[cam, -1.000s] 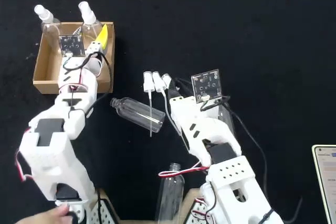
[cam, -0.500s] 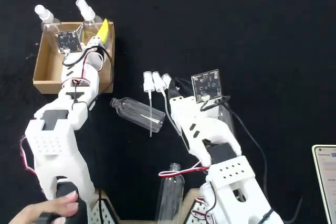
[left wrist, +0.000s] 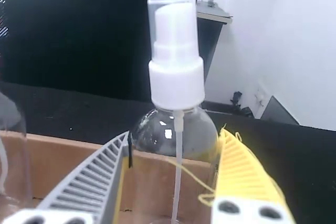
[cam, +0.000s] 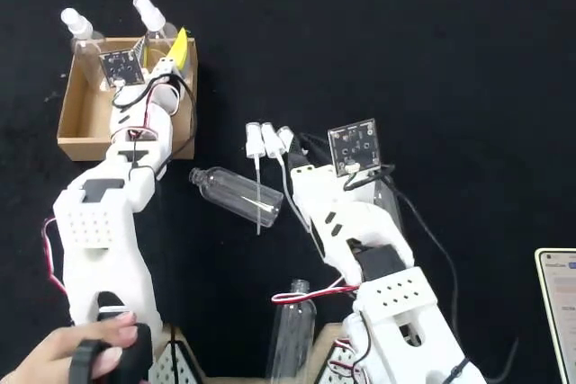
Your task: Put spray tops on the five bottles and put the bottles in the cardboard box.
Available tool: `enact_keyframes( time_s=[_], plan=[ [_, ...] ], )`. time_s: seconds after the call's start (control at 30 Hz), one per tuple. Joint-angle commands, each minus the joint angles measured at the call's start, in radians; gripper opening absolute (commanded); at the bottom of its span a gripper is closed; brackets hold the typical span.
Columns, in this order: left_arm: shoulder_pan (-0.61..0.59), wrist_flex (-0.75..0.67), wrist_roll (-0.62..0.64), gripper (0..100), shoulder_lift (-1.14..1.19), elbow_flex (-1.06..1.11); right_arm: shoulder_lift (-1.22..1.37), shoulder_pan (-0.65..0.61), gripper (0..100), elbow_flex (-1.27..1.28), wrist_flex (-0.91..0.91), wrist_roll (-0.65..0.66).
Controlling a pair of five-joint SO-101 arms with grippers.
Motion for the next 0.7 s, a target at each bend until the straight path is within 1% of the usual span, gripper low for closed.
enact_keyframes(
  time_s=[0.0, 0.13, 0.5, 0.57, 0.67],
  plan=[
    [0.008, -0.026, -0.034, 17, 0.012, -0.084, -0.033, 0.011, 2.2, -0.007, -0.028, 0.000],
    [0.015, -0.026, -0.089, 17, 0.032, -0.091, -0.033, 0.011, 2.2, -0.007, -0.028, 0.000],
    [0.018, -0.026, -0.081, 18, 0.026, -0.084, -0.035, 0.011, 2.3, -0.007, -0.028, 0.000],
    [0.018, -0.026, -0.081, 20, 0.026, -0.082, -0.035, 0.011, 2.3, -0.007, -0.028, 0.000],
    [0.018, -0.026, -0.080, 29, 0.031, -0.081, -0.035, 0.011, 2.4, -0.007, -0.028, 0.000]
  ],
)
